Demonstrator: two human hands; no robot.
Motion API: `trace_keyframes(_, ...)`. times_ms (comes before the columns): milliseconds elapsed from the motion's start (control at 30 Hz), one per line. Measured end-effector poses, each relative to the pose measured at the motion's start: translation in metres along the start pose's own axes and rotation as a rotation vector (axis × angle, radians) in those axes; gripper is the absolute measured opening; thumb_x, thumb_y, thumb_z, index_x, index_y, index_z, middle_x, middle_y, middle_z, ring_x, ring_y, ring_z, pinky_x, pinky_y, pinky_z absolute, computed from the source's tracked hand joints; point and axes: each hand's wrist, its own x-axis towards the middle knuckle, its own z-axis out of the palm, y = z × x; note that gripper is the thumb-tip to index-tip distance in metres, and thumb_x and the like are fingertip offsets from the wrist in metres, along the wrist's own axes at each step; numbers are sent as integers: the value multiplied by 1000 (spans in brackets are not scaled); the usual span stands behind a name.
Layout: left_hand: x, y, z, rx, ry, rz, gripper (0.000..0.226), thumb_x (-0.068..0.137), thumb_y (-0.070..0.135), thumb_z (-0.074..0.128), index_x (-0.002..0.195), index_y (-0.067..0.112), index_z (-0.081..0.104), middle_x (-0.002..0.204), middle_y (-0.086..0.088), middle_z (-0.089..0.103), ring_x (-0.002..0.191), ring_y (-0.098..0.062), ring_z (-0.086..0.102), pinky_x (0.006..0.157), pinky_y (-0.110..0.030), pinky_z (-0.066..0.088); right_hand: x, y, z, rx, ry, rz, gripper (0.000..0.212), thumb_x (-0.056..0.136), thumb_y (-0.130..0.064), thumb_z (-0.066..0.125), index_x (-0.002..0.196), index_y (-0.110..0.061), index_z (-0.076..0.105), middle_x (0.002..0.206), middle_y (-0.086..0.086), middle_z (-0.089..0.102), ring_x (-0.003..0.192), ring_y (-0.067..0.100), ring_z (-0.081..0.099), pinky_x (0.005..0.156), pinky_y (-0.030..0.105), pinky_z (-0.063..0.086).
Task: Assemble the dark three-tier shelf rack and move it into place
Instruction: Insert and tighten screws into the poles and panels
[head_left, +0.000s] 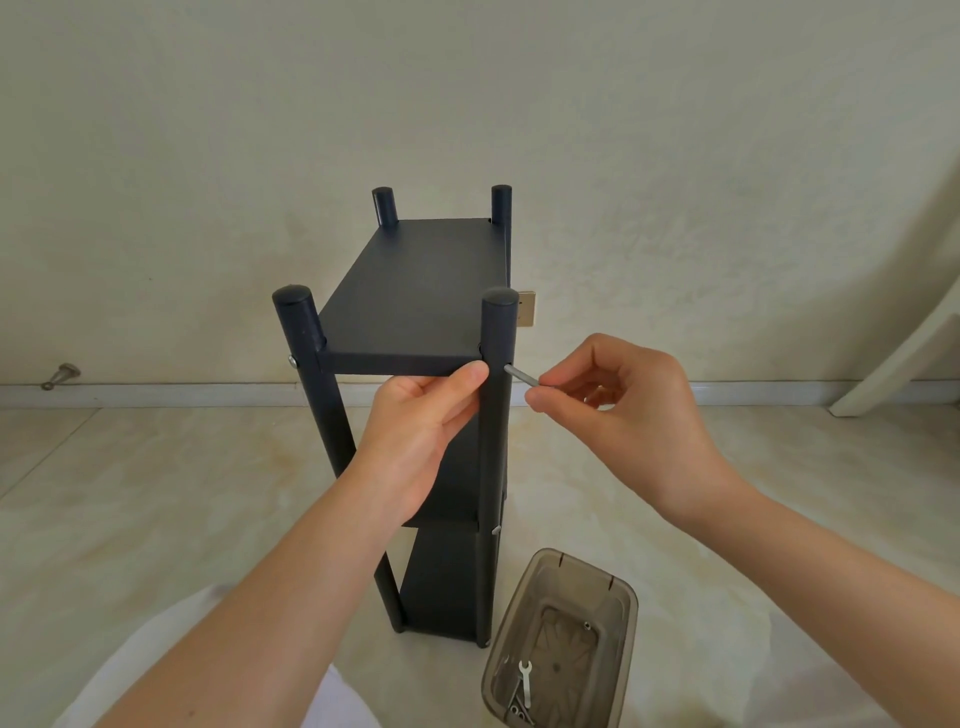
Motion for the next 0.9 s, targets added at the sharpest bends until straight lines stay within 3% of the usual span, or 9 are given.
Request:
trace_keyframes(167,0,0,0,-1,-1,5,32,70,29,75,100,18,73,101,1,78,100,-14,74,74,-18,58,2,-2,1,-23,-2,12,21,81,-23,80,72,-32,64,73,-12,68,69,3,63,63,11,47)
trace_keyframes(433,-1,-1,0,36,13,12,14,90,16,70,104,15,72,103,-1,78,102,-15,73,79,-18,58,5,-4,5,-37,-13,10,17,81,-23,80,76,-31,65,77,-13,69,72,2,65,67,11,51)
trace_keyframes(900,0,0,0,76,6,17,19,90,18,69,109,14,71,106,-1,77,103,-15,73,81,-20,58,11,-1,12,-1,-29,-25,13,86,-19,75,80,-25,65,65,-10,70,62,3,70,65,11,53)
